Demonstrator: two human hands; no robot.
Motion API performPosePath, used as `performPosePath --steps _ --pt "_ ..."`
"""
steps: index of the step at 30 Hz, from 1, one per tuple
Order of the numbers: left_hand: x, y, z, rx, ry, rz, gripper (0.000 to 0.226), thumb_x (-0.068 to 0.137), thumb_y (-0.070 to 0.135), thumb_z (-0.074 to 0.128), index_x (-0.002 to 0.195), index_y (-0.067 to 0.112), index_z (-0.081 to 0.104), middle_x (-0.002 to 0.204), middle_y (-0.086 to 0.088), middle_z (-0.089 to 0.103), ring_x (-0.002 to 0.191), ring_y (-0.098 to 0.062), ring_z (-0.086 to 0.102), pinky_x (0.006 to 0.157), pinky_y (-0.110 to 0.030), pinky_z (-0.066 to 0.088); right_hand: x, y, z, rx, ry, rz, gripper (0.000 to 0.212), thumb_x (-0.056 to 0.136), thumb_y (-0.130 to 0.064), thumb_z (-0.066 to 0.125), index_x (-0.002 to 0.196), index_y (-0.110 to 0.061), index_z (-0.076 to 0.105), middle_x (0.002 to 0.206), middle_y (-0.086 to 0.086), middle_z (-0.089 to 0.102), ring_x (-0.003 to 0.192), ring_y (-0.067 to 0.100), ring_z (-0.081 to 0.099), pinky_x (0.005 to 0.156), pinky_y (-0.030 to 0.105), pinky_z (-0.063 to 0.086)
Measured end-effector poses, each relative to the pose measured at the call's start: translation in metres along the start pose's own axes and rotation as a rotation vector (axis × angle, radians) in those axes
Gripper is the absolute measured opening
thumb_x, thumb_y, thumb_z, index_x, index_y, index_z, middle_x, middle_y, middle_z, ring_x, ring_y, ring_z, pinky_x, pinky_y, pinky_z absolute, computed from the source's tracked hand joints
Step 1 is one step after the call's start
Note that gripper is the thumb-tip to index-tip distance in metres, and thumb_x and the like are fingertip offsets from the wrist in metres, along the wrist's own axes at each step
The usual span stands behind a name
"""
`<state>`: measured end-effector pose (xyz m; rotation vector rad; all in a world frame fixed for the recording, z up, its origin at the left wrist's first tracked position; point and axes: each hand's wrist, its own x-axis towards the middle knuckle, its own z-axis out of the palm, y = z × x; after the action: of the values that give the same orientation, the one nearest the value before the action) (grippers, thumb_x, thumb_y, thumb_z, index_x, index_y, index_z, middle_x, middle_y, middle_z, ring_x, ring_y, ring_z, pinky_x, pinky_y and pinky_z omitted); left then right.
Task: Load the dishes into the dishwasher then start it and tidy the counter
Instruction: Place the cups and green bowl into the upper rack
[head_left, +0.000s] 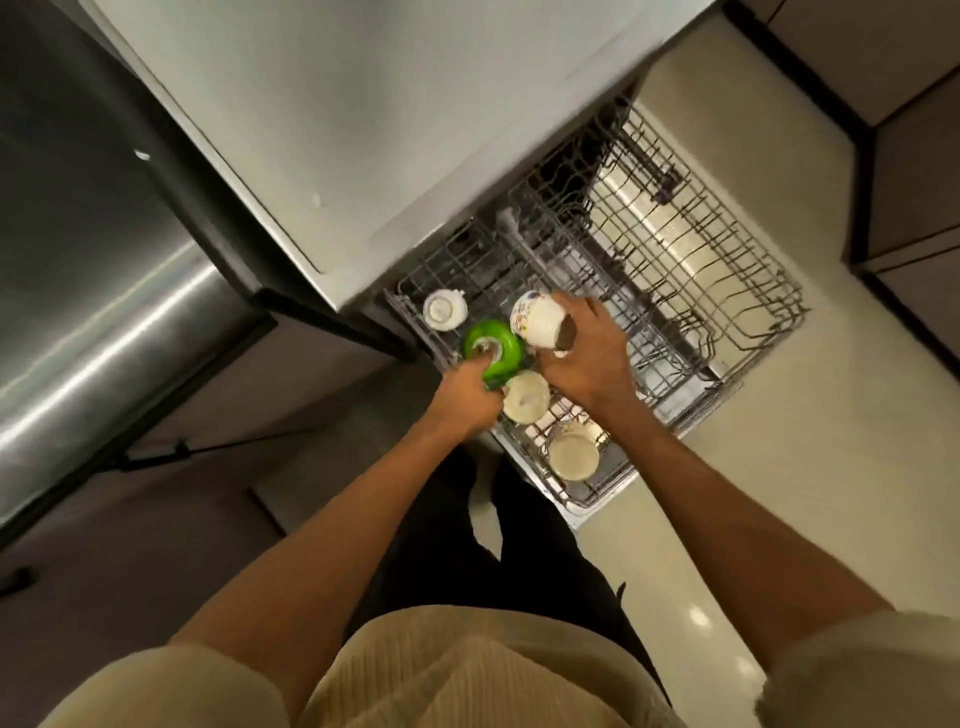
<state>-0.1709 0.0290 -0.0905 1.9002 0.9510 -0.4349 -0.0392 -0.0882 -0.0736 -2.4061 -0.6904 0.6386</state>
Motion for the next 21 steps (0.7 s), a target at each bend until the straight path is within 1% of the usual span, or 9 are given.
performPosePath --steps 2,3,5,7,9,10,12,15,21 --pt "0.018 -0.018 0.013 0.147 -0.018 0.076 0.068 0.075 0.029 0.063 0.141 0.014 0.053 0.140 -0.019 0.053 0.129 -0.036 0.050 0.107 -0.040 0.043 0.022 0.003 0.006 -0.027 -0.061 0.014 0.082 0.069 -0.026 0.086 0.143 -0.023 0.049 0.135 0.008 0.053 0.120 0.029 0.054 0.102 0.046 0.050" --pt "0.024 -0.024 0.017 0.260 -0.017 0.105 0.075 0.074 0.029 0.061 0.144 0.008 0.047 0.145 -0.023 0.047 0.134 -0.040 0.044 0.110 -0.045 0.040 0.033 0.004 0.009 -0.036 -0.083 0.014 0.081 0.070 -0.024 0.086 0.142 -0.020 0.049 0.133 0.009 0.054 0.120 0.029 0.055 0.102 0.047 0.050" --pt "0.030 -0.031 0.020 0.475 -0.033 0.128 0.082 0.078 0.029 0.063 0.150 0.000 0.036 0.154 -0.026 0.033 0.144 -0.044 0.029 0.117 -0.050 0.030 0.054 0.004 0.015 -0.083 -0.125 0.015 0.077 0.075 -0.020 0.084 0.142 -0.013 0.048 0.131 0.011 0.054 0.118 0.029 0.055 0.101 0.041 0.050" --pt "0.035 -0.037 0.020 0.611 -0.051 0.138 0.087 0.080 0.027 0.063 0.154 0.000 0.024 0.162 -0.022 0.018 0.151 -0.038 0.012 0.122 -0.049 0.018 0.077 0.008 0.025 -0.144 -0.158 0.009 0.073 0.079 -0.018 0.081 0.142 -0.008 0.046 0.126 0.011 0.054 0.111 0.027 0.056 0.087 0.027 0.051" --pt "0.038 -0.046 0.018 0.707 -0.098 0.116 0.098 0.079 0.025 0.063 0.157 0.002 0.009 0.165 -0.018 0.001 0.153 -0.031 -0.005 0.124 -0.045 0.010 0.095 0.013 0.035 -0.197 -0.187 -0.022 0.071 0.080 -0.017 0.080 0.142 -0.009 0.046 0.117 0.005 0.051 0.094 0.020 0.055 0.063 0.009 0.040" --pt "0.041 -0.052 0.018 0.751 -0.113 0.109 0.101 0.079 0.028 0.064 0.157 0.003 0.004 0.165 -0.017 -0.004 0.153 -0.029 -0.010 0.125 -0.044 0.007 0.104 0.015 0.042 -0.214 -0.196 -0.040 0.072 0.079 -0.018 0.081 0.142 -0.011 0.047 0.114 0.001 0.049 0.089 0.017 0.053 0.056 0.006 0.033" --pt "0.043 -0.056 0.017 0.817 -0.143 0.110 0.102 0.080 0.029 0.063 0.157 0.004 0.000 0.165 -0.017 -0.010 0.152 -0.028 -0.016 0.125 -0.044 0.003 0.120 0.018 0.050 -0.250 -0.202 -0.079 0.073 0.077 -0.022 0.082 0.141 -0.016 0.047 0.112 0.000 0.049 0.087 0.018 0.055 0.056 0.012 0.035" --pt "0.041 -0.057 0.020 0.886 -0.144 0.134 0.101 0.079 0.027 0.061 0.156 0.001 0.001 0.164 -0.019 -0.011 0.151 -0.030 -0.019 0.124 -0.046 0.000 0.139 0.016 0.056 -0.376 -0.242 -0.112 0.072 0.082 -0.026 0.079 0.143 -0.016 0.043 0.122 0.010 0.052 0.098 0.027 0.058 0.069 0.028 0.042" --pt "0.038 -0.057 0.022 0.881 -0.134 0.126 0.102 0.076 0.027 0.060 0.157 0.003 0.002 0.162 -0.018 -0.022 0.148 -0.030 -0.027 0.124 -0.047 0.000 0.156 0.012 0.067 -0.562 -0.334 -0.140 0.070 0.085 -0.029 0.073 0.146 -0.014 0.041 0.122 0.013 0.056 0.107 0.030 0.060 0.075 0.034 0.050"
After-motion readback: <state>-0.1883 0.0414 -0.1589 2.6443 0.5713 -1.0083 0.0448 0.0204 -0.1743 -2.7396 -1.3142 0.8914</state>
